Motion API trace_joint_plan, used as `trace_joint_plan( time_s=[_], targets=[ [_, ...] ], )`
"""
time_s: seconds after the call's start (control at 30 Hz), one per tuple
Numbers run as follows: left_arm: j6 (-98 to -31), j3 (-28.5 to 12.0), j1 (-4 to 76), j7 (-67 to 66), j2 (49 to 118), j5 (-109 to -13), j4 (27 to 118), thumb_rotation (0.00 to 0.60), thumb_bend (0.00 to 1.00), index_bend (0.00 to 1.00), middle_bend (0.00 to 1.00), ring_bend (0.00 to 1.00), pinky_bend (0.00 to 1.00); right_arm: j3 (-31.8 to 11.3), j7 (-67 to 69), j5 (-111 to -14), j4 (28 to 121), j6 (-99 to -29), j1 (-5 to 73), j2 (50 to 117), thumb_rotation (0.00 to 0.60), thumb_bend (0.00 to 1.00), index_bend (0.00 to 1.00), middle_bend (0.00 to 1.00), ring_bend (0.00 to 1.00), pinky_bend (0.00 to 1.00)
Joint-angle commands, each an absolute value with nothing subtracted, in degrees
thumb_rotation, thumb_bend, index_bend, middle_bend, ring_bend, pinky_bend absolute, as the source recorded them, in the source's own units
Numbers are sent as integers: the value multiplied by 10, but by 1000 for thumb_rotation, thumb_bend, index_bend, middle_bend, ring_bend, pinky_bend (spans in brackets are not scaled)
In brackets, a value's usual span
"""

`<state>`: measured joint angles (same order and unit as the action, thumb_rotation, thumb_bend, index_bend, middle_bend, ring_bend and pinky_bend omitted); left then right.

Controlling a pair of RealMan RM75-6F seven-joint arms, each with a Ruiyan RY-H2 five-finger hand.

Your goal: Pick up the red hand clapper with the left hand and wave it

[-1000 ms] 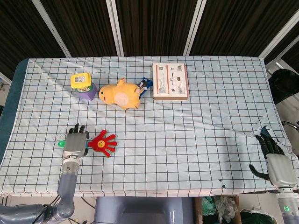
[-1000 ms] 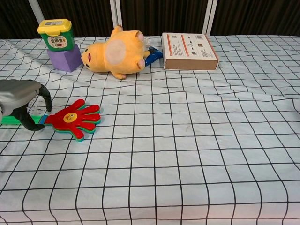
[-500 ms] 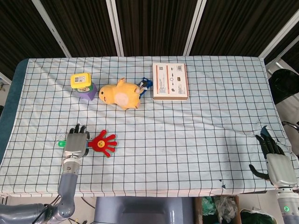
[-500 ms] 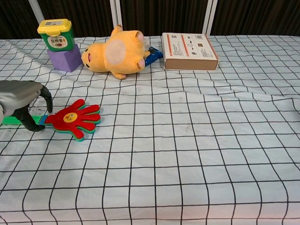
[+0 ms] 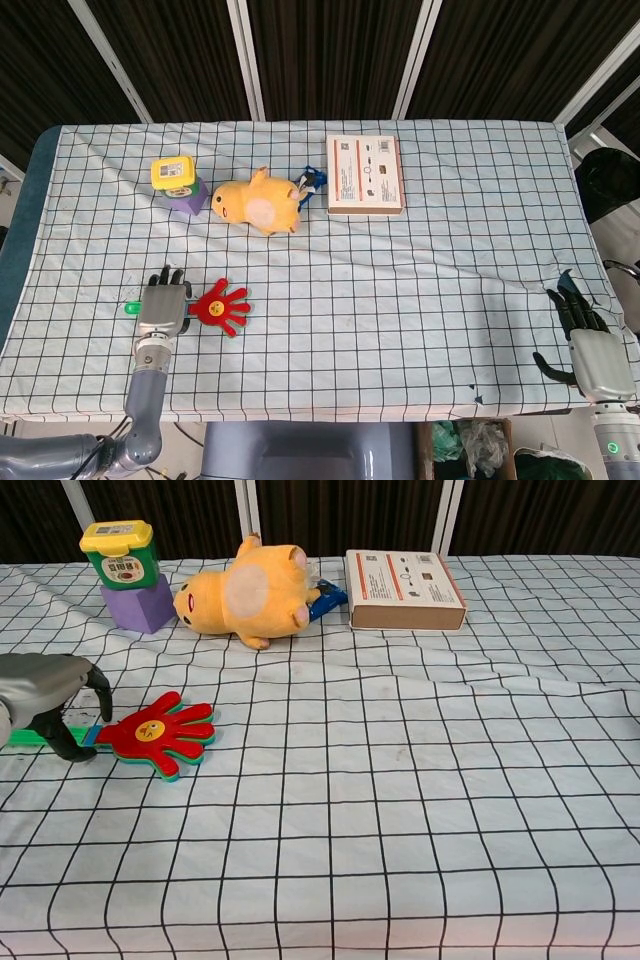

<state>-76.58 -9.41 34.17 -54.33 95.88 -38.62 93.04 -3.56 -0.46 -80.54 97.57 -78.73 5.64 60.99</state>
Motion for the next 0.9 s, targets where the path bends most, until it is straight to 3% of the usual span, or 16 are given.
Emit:
trace_joint_plan(
  time_s=[0.03,0.17,0.33,0.47,0.57,0.73,0.9],
  targets=[
    [-766,-94,342,-542,960,-386,928,600,267,418,148,29,161,-36,-4,-806,976,-788,56,610,600,232,0,0,0,146],
    [-766,-93,343,-539,963,-388,925,600,309,458,176,36,162,-36,-4,-806,976,-787,56,610,600,231,0,0,0,146],
    [-768,-92,343,-531,967,-396,920,600,454,546,253,80,175,-36,-3,-804,977,-786,56,609,600,232,0,0,0,146],
    [-770,-88,340,-518,969,-412,916,600,482,577,296,119,211,-36,-3,-803,977,-786,56,609,600,232,0,0,0,146],
    [-777,-86,338,-508,970,-428,913,600,504,593,364,206,302,-36,-3,-803,977,-785,57,609,600,232,0,0,0,146],
    [-795,-83,329,-460,978,-484,897,600,564,629,583,459,538,-36,-4,-803,977,-785,56,609,600,232,0,0,0,146],
    [-805,-79,319,-400,983,-544,882,600,578,667,676,562,631,-36,-5,-802,977,-785,56,609,600,232,0,0,0,146]
  ],
)
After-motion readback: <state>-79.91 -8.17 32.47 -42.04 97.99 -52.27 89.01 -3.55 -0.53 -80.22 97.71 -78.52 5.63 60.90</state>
